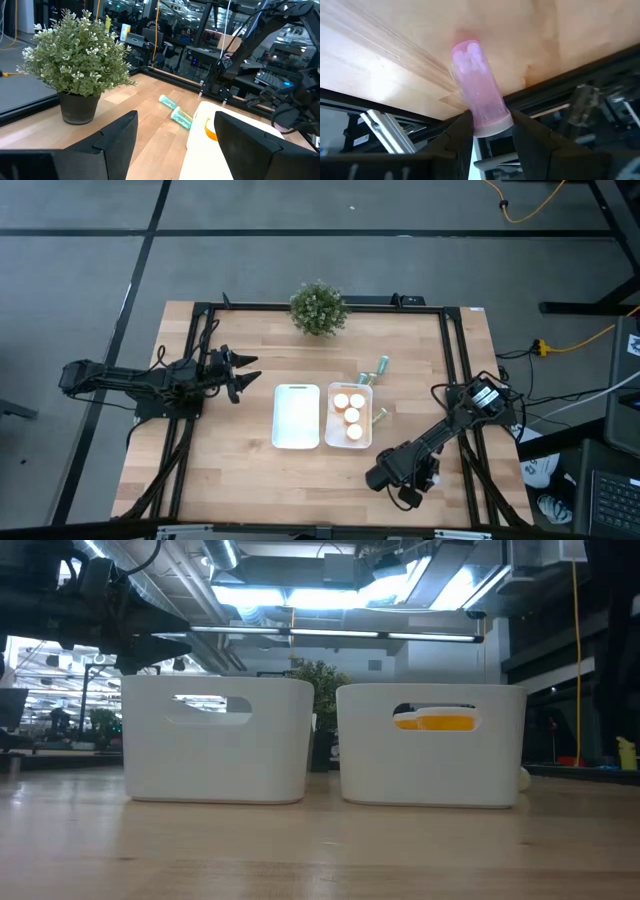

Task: Pick and place medicine bottles into bin by pill shape (circle, oval)
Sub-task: Put the pink tablet bottle into the left white bin

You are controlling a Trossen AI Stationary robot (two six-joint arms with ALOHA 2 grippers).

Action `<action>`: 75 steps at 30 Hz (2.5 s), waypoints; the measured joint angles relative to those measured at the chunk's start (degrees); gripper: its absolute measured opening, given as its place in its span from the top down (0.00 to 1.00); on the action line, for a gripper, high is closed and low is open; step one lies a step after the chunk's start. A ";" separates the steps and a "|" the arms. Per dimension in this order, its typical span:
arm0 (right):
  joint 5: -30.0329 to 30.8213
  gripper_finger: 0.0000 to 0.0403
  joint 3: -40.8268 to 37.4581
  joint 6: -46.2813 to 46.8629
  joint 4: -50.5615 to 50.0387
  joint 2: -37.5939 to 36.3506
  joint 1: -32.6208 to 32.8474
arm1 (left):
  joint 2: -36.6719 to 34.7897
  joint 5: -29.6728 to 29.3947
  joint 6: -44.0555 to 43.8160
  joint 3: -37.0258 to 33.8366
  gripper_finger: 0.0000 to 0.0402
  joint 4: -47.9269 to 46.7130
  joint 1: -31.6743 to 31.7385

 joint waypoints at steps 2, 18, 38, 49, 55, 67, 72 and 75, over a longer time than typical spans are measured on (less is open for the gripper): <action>1.31 0.68 1.45 -0.01 -1.12 -0.02 0.00 | 0.00 -0.01 0.01 -0.01 0.36 0.02 0.00; 0.13 0.68 -0.15 -1.78 -1.82 -0.09 -0.02 | -0.01 -0.01 0.02 0.00 0.36 0.02 0.00; -0.67 0.44 -1.09 -1.76 0.00 -0.09 -0.01 | -0.02 0.00 0.02 0.00 0.36 0.00 0.00; 10.51 0.33 5.72 -1.61 -1.92 -0.71 4.52 | -0.02 0.00 0.01 -0.02 0.36 0.02 0.00; 25.07 0.31 8.86 5.75 -2.82 -7.47 11.27 | -0.02 -0.02 0.02 -0.02 0.36 0.02 0.00; 30.35 0.31 0.55 34.55 5.53 -15.72 25.30 | 0.00 0.00 0.00 -0.02 0.36 0.02 0.00; 30.84 0.31 -1.40 42.83 7.24 -15.75 29.08 | -0.02 0.00 0.02 -0.02 0.36 0.01 0.00; 31.95 0.31 -2.38 45.61 7.95 -15.74 30.25 | 0.00 0.00 0.02 -0.02 0.36 0.01 0.00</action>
